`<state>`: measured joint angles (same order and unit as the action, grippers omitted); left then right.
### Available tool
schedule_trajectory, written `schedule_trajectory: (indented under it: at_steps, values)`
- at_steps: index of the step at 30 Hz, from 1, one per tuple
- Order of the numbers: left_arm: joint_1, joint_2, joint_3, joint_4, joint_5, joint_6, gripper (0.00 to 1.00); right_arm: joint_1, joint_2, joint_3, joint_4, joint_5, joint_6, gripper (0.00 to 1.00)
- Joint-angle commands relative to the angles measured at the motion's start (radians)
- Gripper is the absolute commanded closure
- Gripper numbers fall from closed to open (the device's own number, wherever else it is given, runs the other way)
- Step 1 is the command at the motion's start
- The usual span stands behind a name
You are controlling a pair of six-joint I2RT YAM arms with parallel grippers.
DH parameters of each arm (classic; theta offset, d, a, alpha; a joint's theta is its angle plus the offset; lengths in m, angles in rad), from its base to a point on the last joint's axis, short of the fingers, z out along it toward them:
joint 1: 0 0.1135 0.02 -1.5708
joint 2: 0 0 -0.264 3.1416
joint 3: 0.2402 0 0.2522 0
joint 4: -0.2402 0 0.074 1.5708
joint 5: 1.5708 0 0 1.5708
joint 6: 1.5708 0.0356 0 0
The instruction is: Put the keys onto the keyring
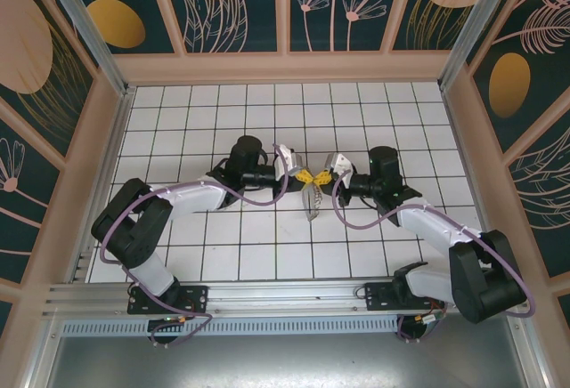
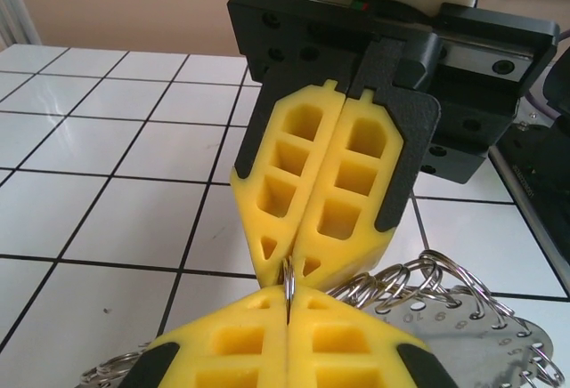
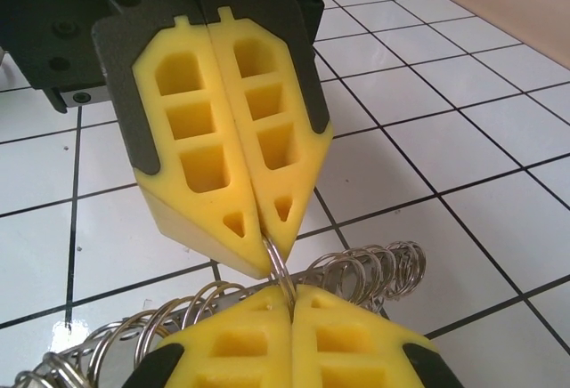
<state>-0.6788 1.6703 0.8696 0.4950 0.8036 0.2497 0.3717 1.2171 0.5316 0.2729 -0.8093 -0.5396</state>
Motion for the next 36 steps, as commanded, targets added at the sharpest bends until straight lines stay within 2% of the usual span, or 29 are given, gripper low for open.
schedule_trajectory:
  at_steps: [1,4,8,15,23,32,34,36]
  values:
    - [-0.013,-0.024,0.06,-0.126,0.044,0.082,0.94,-0.006,-0.022,0.01,0.024,0.021,0.001,1.0]
    - [-0.014,-0.013,0.096,-0.242,0.018,0.142,0.85,0.004,-0.02,0.033,-0.024,0.052,-0.024,1.0]
    - [-0.015,0.0,0.149,-0.352,-0.019,0.199,0.79,0.016,-0.016,0.052,-0.07,0.081,-0.051,1.0]
    - [-0.015,0.018,0.212,-0.47,-0.044,0.255,0.76,0.03,-0.019,0.069,-0.099,0.099,-0.069,1.0]
    - [-0.015,0.034,0.236,-0.493,-0.047,0.267,0.75,0.036,-0.022,0.078,-0.108,0.095,-0.076,1.0]
    - [-0.017,0.088,0.279,-0.524,-0.044,0.294,0.78,0.041,-0.018,0.075,-0.091,0.079,-0.069,1.0]
    - [-0.017,0.089,0.282,-0.528,-0.04,0.301,0.84,0.041,-0.017,0.077,-0.096,0.079,-0.069,1.0]
    - [-0.017,0.087,0.284,-0.529,-0.045,0.301,0.94,0.041,-0.018,0.076,-0.093,0.078,-0.07,1.0]
